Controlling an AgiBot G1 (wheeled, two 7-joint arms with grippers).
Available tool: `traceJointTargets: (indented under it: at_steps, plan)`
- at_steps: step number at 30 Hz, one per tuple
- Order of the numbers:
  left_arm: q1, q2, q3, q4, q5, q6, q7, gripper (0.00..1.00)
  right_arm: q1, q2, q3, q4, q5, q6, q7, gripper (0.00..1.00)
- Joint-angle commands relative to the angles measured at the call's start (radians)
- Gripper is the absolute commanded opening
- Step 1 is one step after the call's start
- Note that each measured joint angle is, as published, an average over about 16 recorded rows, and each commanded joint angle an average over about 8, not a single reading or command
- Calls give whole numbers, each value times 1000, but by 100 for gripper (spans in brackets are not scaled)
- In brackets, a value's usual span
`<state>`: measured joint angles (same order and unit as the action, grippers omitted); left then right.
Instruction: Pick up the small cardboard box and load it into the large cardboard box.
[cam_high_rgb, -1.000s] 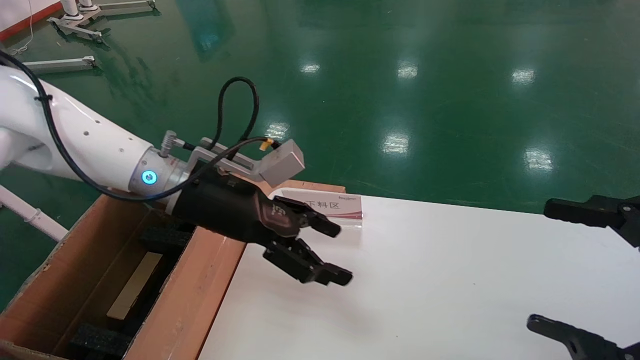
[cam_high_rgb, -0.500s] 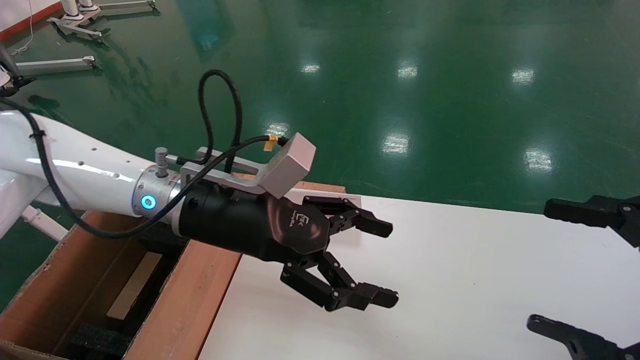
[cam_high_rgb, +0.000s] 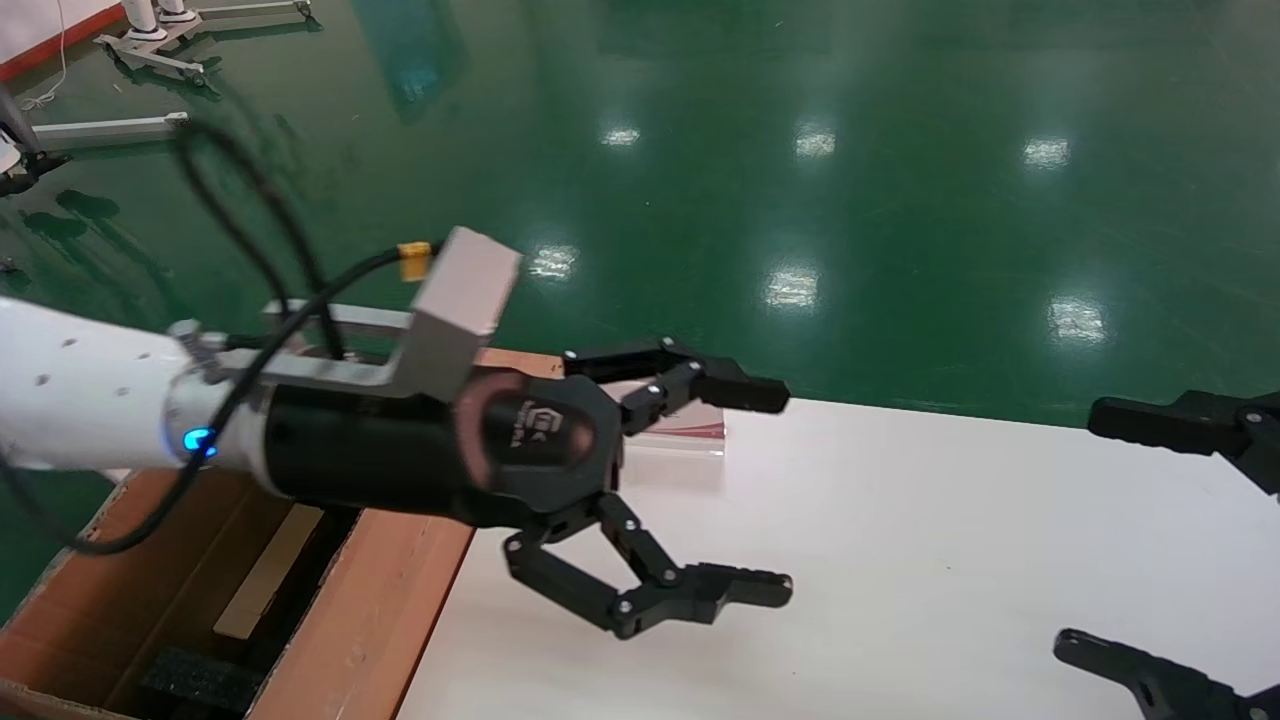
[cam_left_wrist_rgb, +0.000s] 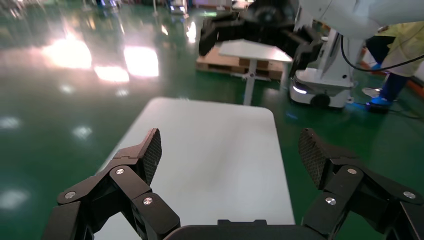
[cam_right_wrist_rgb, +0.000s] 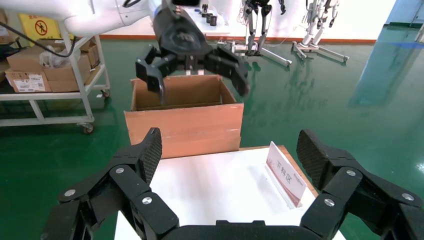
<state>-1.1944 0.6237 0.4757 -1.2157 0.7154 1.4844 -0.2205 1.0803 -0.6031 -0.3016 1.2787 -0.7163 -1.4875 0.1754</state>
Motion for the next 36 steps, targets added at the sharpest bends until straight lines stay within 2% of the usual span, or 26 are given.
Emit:
traceJointTargets:
  at_steps: [1,6,10,36]
  plan:
    - [47,-5,-77,-27,6,4,13,100,0,0,0,0,0,0,0,100]
    - [132,-13,-217,-74,16,13,34,100,0,0,0,0,0,0,0,100]
    - [160,-16,-264,-89,20,16,40,100,0,0,0,0,0,0,0,100]
    - [123,-13,-201,-70,16,12,33,100,0,0,0,0,1,0,0,100]
